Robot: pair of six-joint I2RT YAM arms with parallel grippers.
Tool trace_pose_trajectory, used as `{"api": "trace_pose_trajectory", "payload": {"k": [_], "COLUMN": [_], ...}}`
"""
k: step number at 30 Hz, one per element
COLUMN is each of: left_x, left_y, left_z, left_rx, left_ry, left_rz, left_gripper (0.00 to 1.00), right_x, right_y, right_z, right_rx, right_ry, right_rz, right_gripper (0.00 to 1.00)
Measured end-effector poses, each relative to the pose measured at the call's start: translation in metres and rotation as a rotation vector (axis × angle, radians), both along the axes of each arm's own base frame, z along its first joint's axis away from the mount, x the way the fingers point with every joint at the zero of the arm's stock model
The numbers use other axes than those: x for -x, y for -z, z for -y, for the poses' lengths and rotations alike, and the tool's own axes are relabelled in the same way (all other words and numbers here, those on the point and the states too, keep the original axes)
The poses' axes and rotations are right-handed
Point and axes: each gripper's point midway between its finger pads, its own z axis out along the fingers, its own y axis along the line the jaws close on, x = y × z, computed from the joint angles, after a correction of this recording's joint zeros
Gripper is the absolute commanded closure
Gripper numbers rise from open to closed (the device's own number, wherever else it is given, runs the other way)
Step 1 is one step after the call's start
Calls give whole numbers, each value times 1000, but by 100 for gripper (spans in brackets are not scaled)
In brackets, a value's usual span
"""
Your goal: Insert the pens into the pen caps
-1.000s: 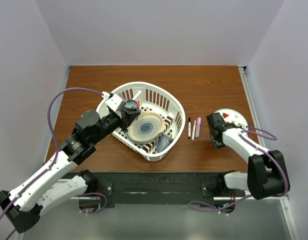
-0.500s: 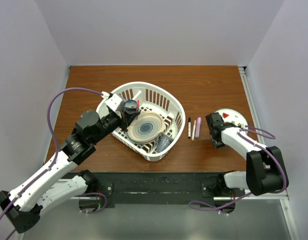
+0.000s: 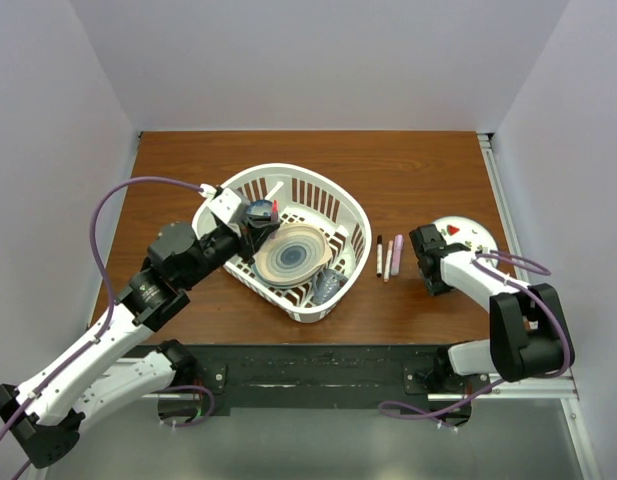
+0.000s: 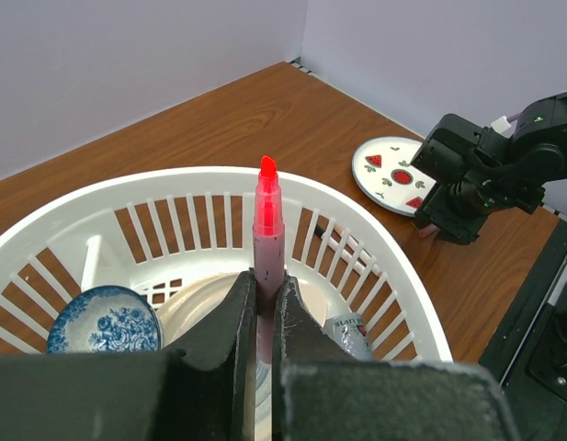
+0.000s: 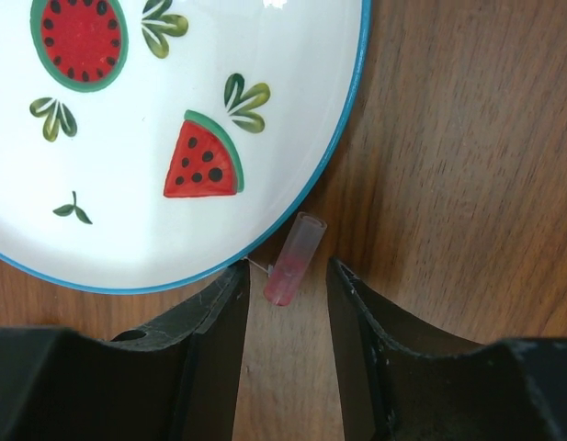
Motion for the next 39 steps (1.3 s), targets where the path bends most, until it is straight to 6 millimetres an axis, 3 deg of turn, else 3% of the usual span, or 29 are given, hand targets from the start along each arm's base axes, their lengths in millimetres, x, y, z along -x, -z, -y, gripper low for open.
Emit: {"api": "trace_pose_trajectory", "payload": {"k": [17,24,30,34,39], "left_x": [1,1,1,2,2], "left_y": [-2,-1,-2,-2,3], "left_z": [-3,-3,-3,-2,4], "left_rx": [9,10,13,13,4], "left_ry": [-7,-6,-6,-2,26], "left_rz": [11,12,15,15,2], "left_gripper": [100,100,100,100,100], "right_x": [5,9,10,20,24], "right_y": [2,5,4,-1,-36], "right_z": [4,3,-2,-17,-34], "right_rx": [19,7,-24,-90,-122], "right_ry": [3,-25,-92,-221,-434], "right_rz": [-39,-45,-22,-30,60], "right_gripper": [72,100,100,100,100]}}
